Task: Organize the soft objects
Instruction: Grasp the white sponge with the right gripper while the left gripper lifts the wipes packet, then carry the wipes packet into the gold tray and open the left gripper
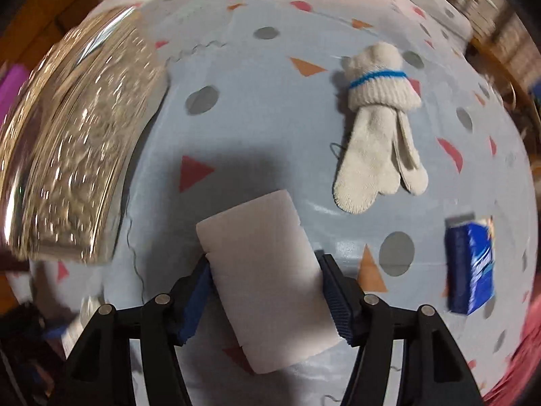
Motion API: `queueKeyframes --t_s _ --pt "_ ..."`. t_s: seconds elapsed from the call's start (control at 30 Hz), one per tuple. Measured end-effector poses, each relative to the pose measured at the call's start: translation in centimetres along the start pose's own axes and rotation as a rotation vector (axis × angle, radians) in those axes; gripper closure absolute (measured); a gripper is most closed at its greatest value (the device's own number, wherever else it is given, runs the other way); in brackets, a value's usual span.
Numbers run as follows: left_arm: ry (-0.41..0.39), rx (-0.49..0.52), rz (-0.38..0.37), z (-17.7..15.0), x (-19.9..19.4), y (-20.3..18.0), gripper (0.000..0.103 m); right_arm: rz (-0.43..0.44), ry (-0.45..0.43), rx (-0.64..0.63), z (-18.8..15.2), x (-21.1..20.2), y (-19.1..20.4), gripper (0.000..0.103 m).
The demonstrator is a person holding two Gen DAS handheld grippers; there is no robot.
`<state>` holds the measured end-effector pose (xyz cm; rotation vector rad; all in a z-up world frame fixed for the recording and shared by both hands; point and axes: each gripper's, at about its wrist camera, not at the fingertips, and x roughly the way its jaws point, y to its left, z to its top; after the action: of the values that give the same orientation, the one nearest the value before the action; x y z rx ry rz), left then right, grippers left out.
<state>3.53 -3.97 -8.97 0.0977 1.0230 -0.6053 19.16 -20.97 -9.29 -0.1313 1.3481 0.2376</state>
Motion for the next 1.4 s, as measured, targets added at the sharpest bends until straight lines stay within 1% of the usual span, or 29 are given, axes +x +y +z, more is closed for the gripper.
queueKeyframes --t_s 0.07,0.17,0.27,0.33,0.4,0.5,0.53,0.6,0.67,0.93,1.0,1.17,1.4 --pt "-0.002 -0.003 0.008 -0.2 -0.3 0.1 0.042 0.000 -0.014 0.033 0.1 0.1 -0.6 0.039" --pt "0.002 -0.001 0.019 -0.4 -0.4 -0.1 0.042 -0.035 -0.033 0.031 0.1 0.0 -0.7 0.039" --pt "0.008 0.002 0.030 -0.3 -0.6 -0.3 0.043 -0.039 -0.059 0.047 -0.3 -0.2 -0.9 0.039" --pt "0.009 0.003 0.038 0.0 -0.8 -0.4 0.043 -0.040 -0.066 0.050 -1.8 -0.9 0.1 0.039" --pt "-0.001 0.010 0.047 0.2 -1.5 -0.7 0.043 -0.042 -0.072 0.044 -2.0 -1.4 0.7 0.039" --pt "-0.044 0.022 0.059 0.9 -3.2 -1.1 0.043 -0.034 -0.078 0.040 -1.7 -1.3 0.3 0.039" --pt "-0.052 0.021 0.067 1.1 -3.6 -1.2 0.043 -0.032 -0.078 0.039 -1.0 -0.8 0.3 0.039" --pt "-0.074 0.019 0.085 1.9 -4.7 -1.2 0.043 -0.032 -0.077 0.036 -0.5 -0.4 0.0 0.039" --pt "-0.095 0.021 0.098 2.7 -5.5 -1.4 0.043 -0.035 -0.078 0.033 -0.5 -0.4 0.1 0.039" --pt "-0.211 0.013 0.139 5.9 -9.1 -1.5 0.043 -0.052 -0.086 0.012 -0.5 1.0 1.7 0.039" --pt "-0.234 0.015 0.160 6.6 -9.8 -1.5 0.043 -0.061 -0.091 -0.002 -0.5 1.1 2.2 0.039" --pt "-0.261 -0.006 0.188 6.8 -10.8 -0.7 0.043 -0.069 -0.096 -0.015 -0.6 1.2 2.8 0.039" --pt "-0.284 -0.057 0.192 6.2 -12.6 0.4 0.043 -0.067 -0.095 -0.017 -0.8 1.4 3.3 0.039"
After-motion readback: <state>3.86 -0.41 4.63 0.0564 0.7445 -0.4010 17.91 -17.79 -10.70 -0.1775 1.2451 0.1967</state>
